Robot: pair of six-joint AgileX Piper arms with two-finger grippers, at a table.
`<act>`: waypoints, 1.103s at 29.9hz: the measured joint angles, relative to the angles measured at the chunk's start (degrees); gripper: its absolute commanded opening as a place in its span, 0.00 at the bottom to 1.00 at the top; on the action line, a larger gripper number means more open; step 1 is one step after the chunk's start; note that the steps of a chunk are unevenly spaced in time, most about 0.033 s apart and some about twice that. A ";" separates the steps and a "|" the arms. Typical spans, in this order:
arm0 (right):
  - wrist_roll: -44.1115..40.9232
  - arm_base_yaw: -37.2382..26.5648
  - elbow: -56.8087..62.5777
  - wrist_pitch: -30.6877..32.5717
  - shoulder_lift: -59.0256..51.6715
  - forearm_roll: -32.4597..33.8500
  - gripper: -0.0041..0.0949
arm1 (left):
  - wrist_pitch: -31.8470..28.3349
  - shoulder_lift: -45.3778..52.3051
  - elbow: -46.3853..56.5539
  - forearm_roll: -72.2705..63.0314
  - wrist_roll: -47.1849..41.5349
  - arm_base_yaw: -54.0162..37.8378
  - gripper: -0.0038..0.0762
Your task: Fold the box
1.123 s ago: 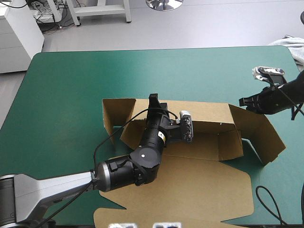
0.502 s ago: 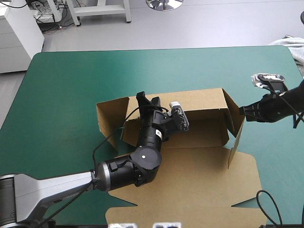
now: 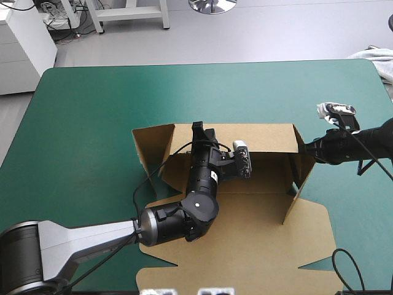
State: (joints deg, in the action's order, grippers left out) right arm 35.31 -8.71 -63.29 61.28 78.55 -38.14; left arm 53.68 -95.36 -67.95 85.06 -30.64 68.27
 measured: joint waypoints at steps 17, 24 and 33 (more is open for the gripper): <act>17.92 0.00 15.30 -10.95 -9.30 -11.69 0.03 | 0.82 -3.70 -0.59 3.10 0.29 -0.87 0.04; 22.42 0.00 15.62 -11.89 -9.79 -13.95 0.21 | 0.88 -3.90 -0.59 4.35 -0.13 -1.13 0.04; 22.60 0.00 15.62 -11.53 -10.47 -7.96 0.54 | 0.77 -3.90 -0.59 4.40 -0.18 -1.57 0.04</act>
State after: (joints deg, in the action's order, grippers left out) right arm 57.91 -8.71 -47.67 49.75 68.08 -46.10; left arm 54.45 -99.26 -68.54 89.45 -30.82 66.71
